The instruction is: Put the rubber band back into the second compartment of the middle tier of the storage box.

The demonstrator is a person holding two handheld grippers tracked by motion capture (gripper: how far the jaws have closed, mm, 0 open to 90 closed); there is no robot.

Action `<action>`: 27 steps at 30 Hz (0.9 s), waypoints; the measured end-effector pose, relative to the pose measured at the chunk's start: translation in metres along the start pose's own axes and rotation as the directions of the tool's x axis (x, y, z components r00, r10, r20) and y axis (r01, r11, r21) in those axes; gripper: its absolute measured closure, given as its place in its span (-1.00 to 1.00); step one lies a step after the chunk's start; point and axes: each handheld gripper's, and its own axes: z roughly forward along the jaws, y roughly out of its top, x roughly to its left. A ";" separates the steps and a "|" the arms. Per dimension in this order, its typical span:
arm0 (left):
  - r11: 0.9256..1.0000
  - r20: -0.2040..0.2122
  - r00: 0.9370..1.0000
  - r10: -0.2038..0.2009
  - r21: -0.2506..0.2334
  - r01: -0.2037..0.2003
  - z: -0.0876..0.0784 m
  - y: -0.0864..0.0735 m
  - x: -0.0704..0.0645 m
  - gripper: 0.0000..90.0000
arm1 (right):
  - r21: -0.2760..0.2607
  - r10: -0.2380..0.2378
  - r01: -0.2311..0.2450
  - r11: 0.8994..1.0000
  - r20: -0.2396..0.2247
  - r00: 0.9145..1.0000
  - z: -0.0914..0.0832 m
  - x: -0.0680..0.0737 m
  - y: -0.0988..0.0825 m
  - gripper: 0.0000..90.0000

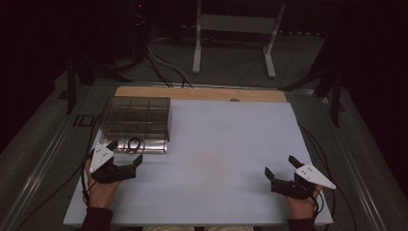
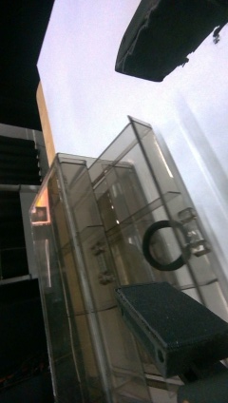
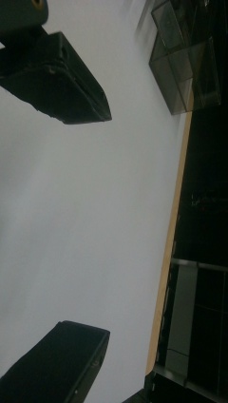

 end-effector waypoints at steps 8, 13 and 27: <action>1.000 0.014 1.000 0.009 0.029 -0.009 -0.005 -0.013 -0.005 -0.99 | -0.007 -0.013 0.013 1.000 -0.024 1.000 0.002 0.002 -0.001 -0.98; 0.999 0.011 1.000 0.023 0.027 -0.023 -0.007 -0.016 -0.009 -0.99 | -0.012 -0.027 0.027 1.000 -0.043 0.999 0.002 0.005 -0.001 -0.98; 0.999 0.024 0.999 0.022 0.031 -0.023 -0.010 -0.022 -0.017 -0.99 | 0.014 -0.031 0.032 0.999 -0.070 0.997 0.003 0.010 -0.003 -0.98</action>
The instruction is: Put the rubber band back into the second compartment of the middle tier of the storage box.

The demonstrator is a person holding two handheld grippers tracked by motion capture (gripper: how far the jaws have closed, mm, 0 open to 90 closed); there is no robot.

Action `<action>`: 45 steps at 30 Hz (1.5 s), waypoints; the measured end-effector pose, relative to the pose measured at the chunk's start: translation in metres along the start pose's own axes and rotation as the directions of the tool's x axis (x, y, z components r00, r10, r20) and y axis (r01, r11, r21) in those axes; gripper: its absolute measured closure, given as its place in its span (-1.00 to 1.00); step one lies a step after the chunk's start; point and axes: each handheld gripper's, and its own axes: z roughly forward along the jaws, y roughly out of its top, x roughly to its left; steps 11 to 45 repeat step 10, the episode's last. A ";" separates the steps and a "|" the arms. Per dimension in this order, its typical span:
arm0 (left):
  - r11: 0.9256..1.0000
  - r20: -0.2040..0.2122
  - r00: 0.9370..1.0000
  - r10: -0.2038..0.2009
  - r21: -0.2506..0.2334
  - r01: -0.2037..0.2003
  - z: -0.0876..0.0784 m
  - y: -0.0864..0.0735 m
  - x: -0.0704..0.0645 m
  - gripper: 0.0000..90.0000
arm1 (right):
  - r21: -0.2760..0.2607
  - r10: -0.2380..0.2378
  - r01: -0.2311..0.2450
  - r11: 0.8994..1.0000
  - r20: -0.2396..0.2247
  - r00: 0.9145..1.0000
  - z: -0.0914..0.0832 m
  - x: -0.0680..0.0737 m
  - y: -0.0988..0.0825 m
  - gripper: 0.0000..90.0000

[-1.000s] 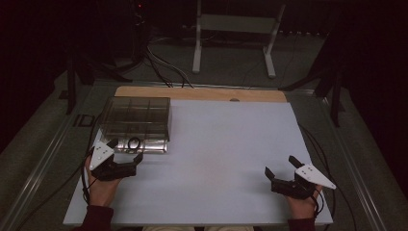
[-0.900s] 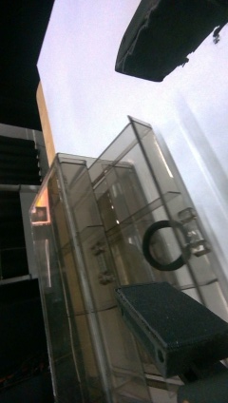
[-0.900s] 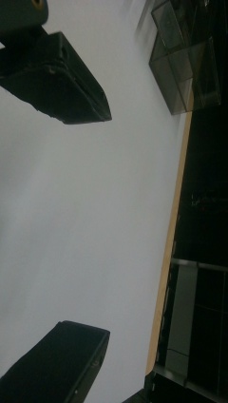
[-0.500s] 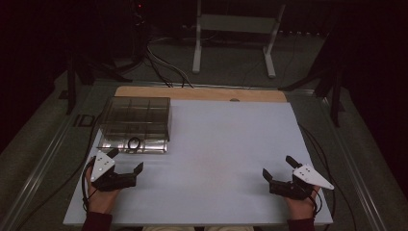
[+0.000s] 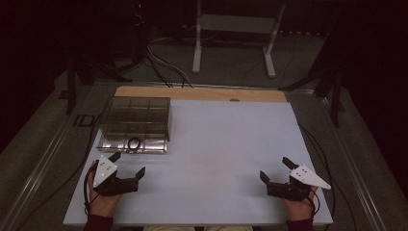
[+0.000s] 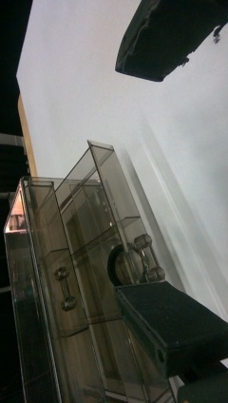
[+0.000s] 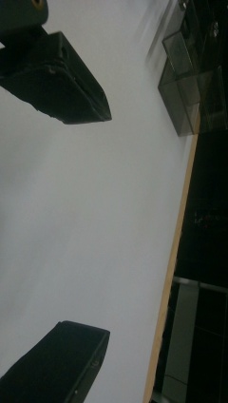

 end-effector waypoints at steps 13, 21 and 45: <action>1.000 -0.014 1.000 -0.006 -0.001 0.006 -0.002 -0.001 0.001 -0.99 | 0.030 -0.007 0.008 1.000 -0.003 1.000 0.002 0.003 0.000 -0.98; 1.000 -0.014 1.000 -0.006 -0.001 0.006 -0.002 -0.001 0.001 -0.99 | 0.030 -0.007 0.008 1.000 -0.003 1.000 0.002 0.003 0.000 -0.98; 1.000 -0.014 1.000 -0.006 -0.001 0.006 -0.002 -0.001 0.001 -0.99 | 0.030 -0.007 0.008 1.000 -0.003 1.000 0.002 0.003 0.000 -0.98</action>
